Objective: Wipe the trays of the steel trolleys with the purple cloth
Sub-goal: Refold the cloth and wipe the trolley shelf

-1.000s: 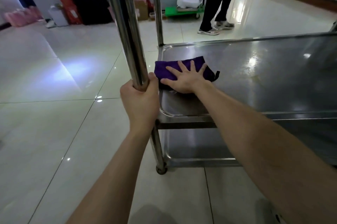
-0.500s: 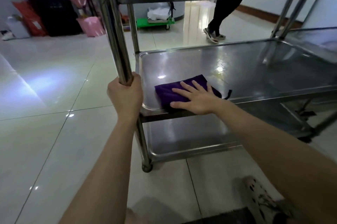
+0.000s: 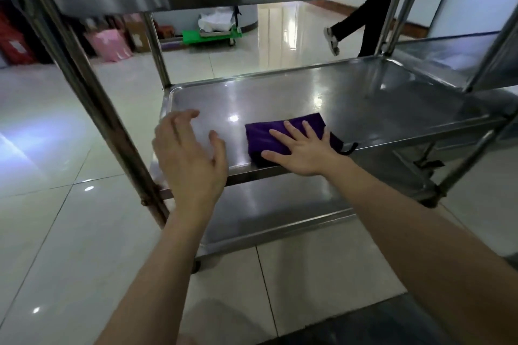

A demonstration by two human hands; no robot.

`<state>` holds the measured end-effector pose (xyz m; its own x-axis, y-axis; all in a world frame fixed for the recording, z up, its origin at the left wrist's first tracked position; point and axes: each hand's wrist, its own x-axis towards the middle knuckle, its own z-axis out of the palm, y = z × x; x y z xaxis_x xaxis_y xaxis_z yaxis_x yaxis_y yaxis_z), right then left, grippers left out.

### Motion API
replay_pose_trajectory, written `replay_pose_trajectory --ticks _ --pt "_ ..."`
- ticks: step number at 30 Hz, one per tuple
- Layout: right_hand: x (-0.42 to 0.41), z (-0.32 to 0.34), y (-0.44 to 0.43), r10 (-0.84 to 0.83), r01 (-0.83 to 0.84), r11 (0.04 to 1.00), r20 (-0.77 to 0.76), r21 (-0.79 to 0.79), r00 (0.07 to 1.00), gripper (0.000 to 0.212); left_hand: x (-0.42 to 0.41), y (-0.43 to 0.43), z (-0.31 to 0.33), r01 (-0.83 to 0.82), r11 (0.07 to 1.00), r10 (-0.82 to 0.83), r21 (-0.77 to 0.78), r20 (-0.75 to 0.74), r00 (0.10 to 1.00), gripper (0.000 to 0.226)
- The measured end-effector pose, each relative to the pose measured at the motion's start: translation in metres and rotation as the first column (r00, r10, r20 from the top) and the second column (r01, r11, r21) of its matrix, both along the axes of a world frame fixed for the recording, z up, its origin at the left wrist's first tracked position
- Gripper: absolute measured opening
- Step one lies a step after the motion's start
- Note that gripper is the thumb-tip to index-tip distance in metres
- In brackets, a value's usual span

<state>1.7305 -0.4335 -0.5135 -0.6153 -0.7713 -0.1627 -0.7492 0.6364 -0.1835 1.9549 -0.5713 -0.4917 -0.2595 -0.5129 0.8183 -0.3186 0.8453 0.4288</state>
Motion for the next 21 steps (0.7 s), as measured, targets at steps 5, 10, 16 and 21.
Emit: replay_pose_trajectory --ticks 5,10,16,21 --pt "-0.002 0.004 -0.005 0.039 -0.038 0.999 -0.011 0.038 0.999 0.099 -0.046 -0.026 -0.005 -0.023 0.978 -0.085 0.206 0.501 0.861 0.042" --pt "-0.031 0.001 -0.007 0.069 -0.069 0.998 0.014 0.006 0.998 0.107 -0.055 -0.05 -0.025 -0.126 0.966 -0.089 0.225 0.749 0.657 0.05" --pt "-0.079 0.005 -0.032 0.044 -0.045 0.999 0.026 0.01 0.999 0.115 -0.056 -0.053 -0.032 -0.147 0.967 -0.066 0.206 0.766 0.64 0.05" --pt "-0.11 0.003 -0.071 0.031 -0.031 0.999 0.004 0.013 1.0 0.117 -0.054 -0.051 -0.038 -0.154 0.973 -0.034 0.17 0.77 0.637 0.052"
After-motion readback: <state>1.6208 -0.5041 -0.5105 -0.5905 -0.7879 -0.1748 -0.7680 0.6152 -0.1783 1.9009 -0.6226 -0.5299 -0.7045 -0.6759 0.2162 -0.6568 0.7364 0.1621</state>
